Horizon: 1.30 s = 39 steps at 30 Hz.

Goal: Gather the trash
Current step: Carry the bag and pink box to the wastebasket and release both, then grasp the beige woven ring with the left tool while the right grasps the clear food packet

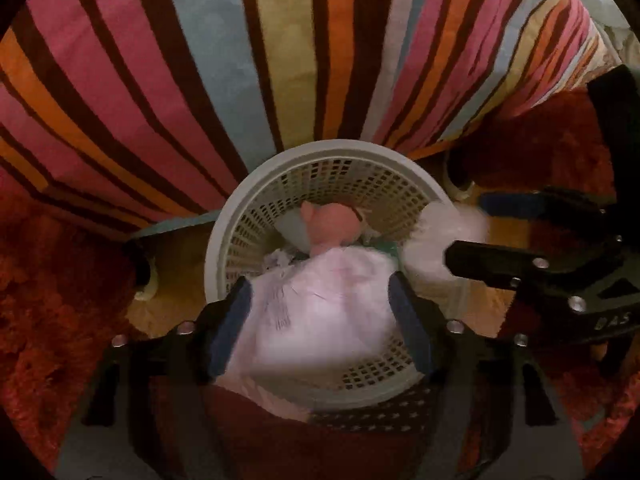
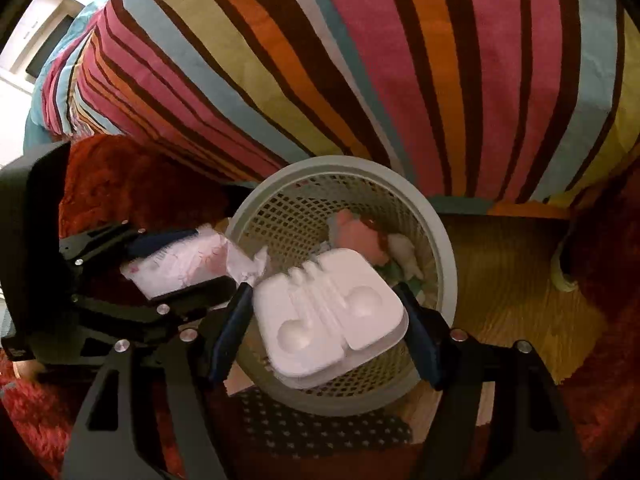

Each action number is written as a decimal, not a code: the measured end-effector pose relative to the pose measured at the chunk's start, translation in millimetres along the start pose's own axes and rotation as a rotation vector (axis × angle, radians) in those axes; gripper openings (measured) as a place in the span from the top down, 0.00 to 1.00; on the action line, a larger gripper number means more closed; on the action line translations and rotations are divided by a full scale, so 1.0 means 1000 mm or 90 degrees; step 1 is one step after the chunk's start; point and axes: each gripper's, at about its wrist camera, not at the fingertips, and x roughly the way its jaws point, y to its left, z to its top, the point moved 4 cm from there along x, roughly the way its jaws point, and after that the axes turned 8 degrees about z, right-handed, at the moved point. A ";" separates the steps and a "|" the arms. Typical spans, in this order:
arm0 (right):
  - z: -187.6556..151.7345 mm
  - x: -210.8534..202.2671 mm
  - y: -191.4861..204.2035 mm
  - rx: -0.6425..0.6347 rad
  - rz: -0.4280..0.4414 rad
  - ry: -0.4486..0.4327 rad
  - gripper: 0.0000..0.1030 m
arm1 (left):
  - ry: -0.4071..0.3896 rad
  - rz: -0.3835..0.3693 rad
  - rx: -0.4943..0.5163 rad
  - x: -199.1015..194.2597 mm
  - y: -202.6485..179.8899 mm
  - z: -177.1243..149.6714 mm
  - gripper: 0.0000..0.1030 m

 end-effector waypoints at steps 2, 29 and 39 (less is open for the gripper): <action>-0.003 0.000 -0.001 0.007 -0.005 -0.002 0.18 | 0.005 0.003 -0.002 0.002 0.002 0.000 0.15; 0.096 -0.160 0.055 -0.219 -0.006 -0.290 0.16 | -0.280 -0.025 0.013 -0.173 0.058 0.093 0.15; 0.269 -0.155 0.066 -0.281 -0.056 -0.332 0.17 | -0.373 0.016 -0.117 -0.182 0.138 0.355 0.15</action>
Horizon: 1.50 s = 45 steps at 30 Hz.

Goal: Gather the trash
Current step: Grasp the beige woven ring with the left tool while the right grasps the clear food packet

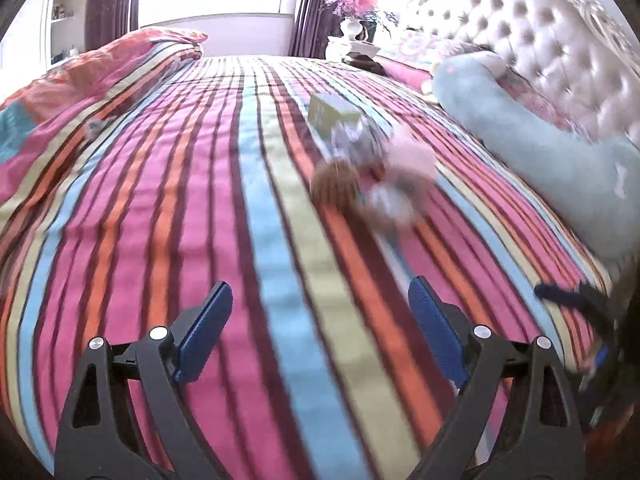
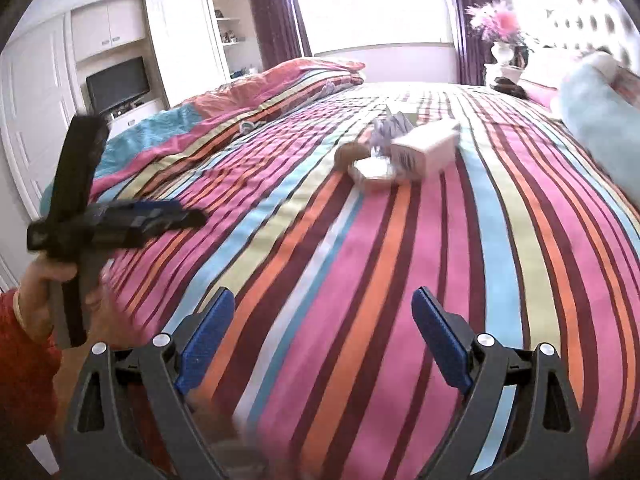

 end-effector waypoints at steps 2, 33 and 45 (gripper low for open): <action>0.021 0.027 -0.016 -0.020 -0.011 0.017 0.17 | 0.015 -0.002 -0.010 0.027 -0.004 0.021 0.15; 0.098 0.197 -0.076 -0.052 -0.042 0.165 0.18 | 0.057 -0.042 0.031 0.163 -0.021 0.083 0.47; 0.062 0.133 -0.045 -0.006 0.008 0.091 0.46 | 0.016 -0.082 -0.050 0.098 0.006 0.043 0.47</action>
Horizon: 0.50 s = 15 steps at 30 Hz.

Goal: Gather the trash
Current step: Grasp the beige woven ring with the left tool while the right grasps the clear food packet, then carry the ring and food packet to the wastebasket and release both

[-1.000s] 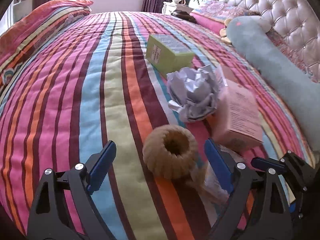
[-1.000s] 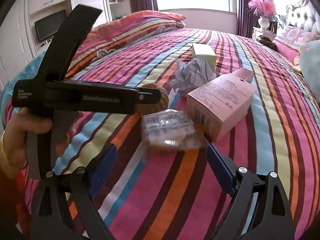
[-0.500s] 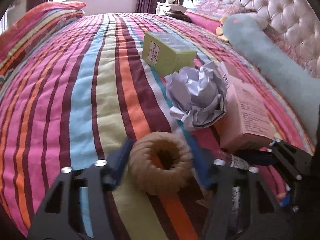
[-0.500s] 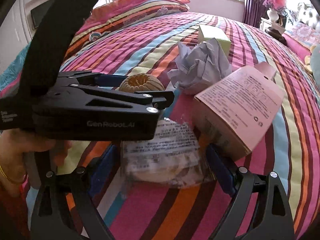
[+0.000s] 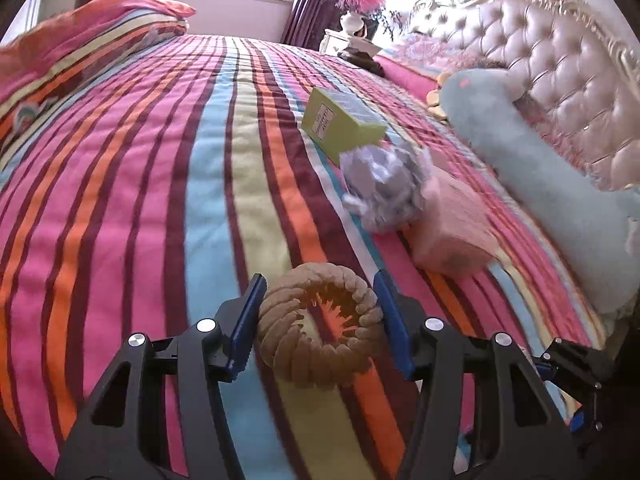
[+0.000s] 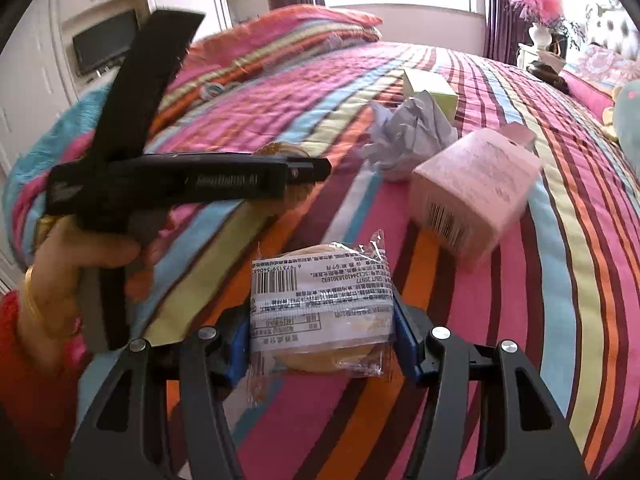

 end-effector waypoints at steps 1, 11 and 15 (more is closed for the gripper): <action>-0.013 -0.011 0.005 0.007 0.000 -0.008 0.46 | 0.001 -0.001 0.002 -0.008 0.001 -0.009 0.47; -0.129 -0.122 0.072 0.091 0.045 -0.062 0.46 | -0.002 -0.028 0.006 -0.153 0.012 -0.138 0.47; -0.179 -0.163 0.105 0.100 0.091 -0.047 0.46 | -0.001 -0.018 0.029 -0.222 0.005 -0.208 0.47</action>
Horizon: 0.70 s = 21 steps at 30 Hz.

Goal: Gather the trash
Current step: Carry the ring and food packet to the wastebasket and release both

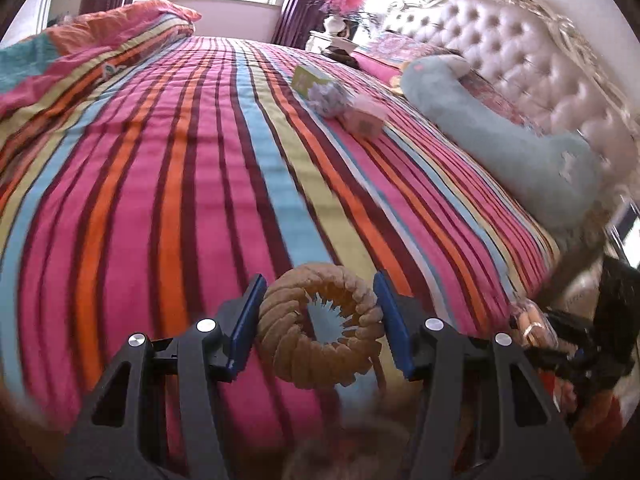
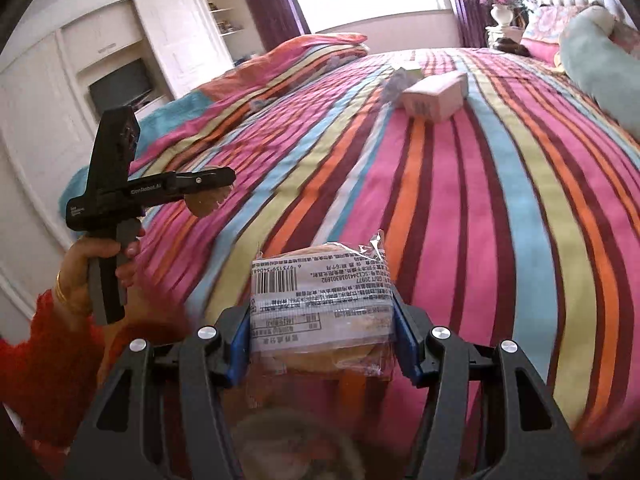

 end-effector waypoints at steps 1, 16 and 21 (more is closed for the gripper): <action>-0.027 -0.014 0.019 0.010 0.028 0.016 0.46 | 0.006 -0.003 0.003 -0.012 -0.003 -0.014 0.47; -0.189 0.085 -0.015 0.163 -0.015 0.293 0.46 | 0.356 0.046 0.047 0.087 -0.052 -0.254 0.47; -0.188 0.093 -0.014 0.125 -0.025 0.330 0.46 | 0.379 0.046 0.065 0.093 -0.055 -0.264 0.47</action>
